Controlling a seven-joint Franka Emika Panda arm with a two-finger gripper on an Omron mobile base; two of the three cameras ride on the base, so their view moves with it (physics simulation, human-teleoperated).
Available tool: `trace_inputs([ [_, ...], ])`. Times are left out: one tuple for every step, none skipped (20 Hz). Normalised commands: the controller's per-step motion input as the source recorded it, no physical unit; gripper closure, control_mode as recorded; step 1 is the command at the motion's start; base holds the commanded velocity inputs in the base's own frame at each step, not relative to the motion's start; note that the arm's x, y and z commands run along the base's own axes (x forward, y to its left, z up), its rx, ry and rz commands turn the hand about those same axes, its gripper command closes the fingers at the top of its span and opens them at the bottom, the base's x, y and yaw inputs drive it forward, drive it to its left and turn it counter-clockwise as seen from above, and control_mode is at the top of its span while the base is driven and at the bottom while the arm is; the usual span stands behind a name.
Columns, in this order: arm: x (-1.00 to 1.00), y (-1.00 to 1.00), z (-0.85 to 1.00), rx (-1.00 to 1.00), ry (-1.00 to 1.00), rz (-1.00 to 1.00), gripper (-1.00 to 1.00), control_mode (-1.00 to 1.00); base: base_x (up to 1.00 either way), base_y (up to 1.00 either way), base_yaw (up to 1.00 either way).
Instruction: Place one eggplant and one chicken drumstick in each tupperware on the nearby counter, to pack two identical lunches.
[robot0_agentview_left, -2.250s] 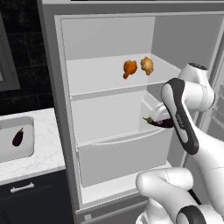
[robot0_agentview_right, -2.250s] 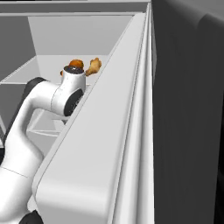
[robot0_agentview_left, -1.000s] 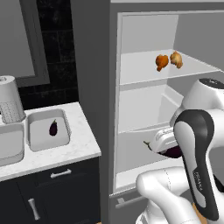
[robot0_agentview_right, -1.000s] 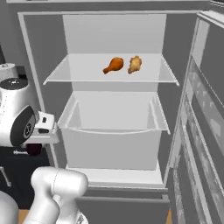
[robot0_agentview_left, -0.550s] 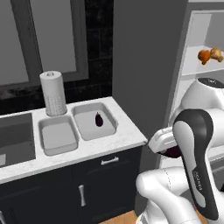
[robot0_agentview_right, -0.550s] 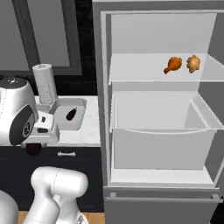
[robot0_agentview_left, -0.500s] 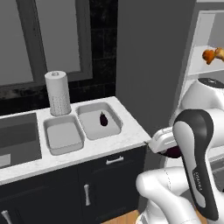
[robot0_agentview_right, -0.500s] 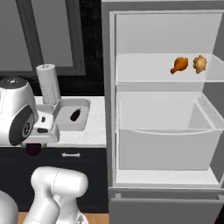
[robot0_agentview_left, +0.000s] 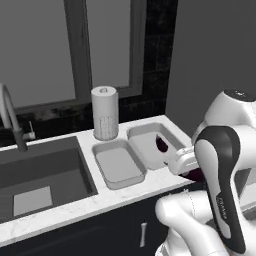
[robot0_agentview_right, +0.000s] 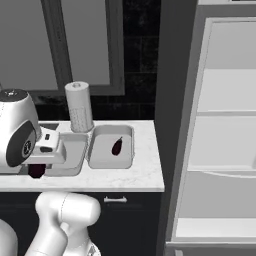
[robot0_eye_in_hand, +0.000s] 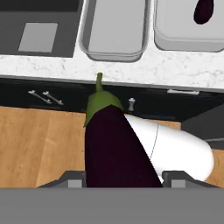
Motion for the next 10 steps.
trace_inputs([
  [0.0, 0.0, 0.0, 0.0, 0.0, 0.0, 1.0, 1.0, 0.52, 0.29, 0.0],
  [0.0, 0.0, 0.0, 0.0, 0.0, 0.0, 1.0, 1.0, 0.75, 0.34, 0.0],
  [0.0, 0.0, 0.0, 0.0, 0.0, 0.0, 1.0, 1.0, 0.91, 0.3, 0.0],
  [0.0, 0.0, 0.0, 0.0, 0.0, 0.0, 1.0, 1.0, 0.9, 0.29, 0.0],
  [0.84, 0.24, -0.17, -0.01, 0.09, 0.0, 1.0, -1.0, 0.0, 0.0, 0.0],
  [0.76, 0.27, -0.26, -0.02, 0.1, 0.0, 1.0, -1.0, 0.0, 0.0, 0.0],
  [0.84, 0.36, -0.39, -0.04, 0.13, 0.0, 1.0, -1.0, 0.0, 0.0, 0.0],
  [0.97, 0.61, -0.53, -0.08, 0.14, 0.0, 1.0, -1.0, 0.0, 0.0, 0.0],
  [1.0, 0.77, -0.64, -0.09, 0.17, 0.0, 1.0, -1.0, 0.0, 0.0, 0.0],
  [1.0, 0.83, -0.76, -0.1, 0.2, 0.0, 1.0, -1.0, 0.0, 0.0, 0.0],
])
